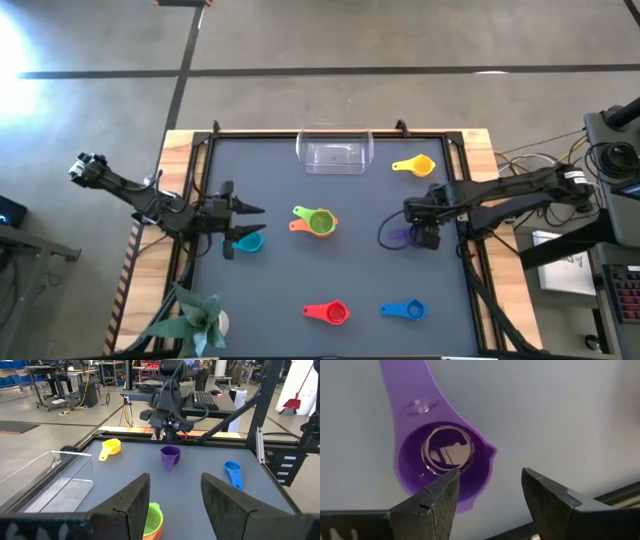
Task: Nest measuring cups in basket
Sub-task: Stack the purple measuring cup on top of the green measuring cup
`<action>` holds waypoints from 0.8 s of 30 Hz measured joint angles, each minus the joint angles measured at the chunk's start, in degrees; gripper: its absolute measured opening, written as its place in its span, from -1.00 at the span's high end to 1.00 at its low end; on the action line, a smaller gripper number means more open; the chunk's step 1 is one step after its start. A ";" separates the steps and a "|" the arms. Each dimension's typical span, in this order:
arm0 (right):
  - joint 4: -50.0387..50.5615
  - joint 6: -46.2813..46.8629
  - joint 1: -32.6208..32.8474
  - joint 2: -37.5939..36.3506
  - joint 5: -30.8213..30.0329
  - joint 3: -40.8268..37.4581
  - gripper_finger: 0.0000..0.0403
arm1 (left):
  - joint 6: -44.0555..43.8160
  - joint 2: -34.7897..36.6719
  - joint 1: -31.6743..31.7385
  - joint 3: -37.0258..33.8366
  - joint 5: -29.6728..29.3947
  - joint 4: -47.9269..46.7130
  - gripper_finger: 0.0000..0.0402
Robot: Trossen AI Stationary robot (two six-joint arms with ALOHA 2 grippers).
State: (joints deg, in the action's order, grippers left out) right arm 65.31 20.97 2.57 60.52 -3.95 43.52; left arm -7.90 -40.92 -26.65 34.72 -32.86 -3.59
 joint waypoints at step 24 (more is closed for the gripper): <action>-6.05 -2.99 -7.98 16.82 2.93 -1.49 0.34 | -0.79 -0.12 0.00 0.04 0.57 0.17 0.20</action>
State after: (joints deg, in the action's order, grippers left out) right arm 59.27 17.98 -5.41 77.34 -1.02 42.03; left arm -8.69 -41.04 -26.65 34.76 -32.29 -3.42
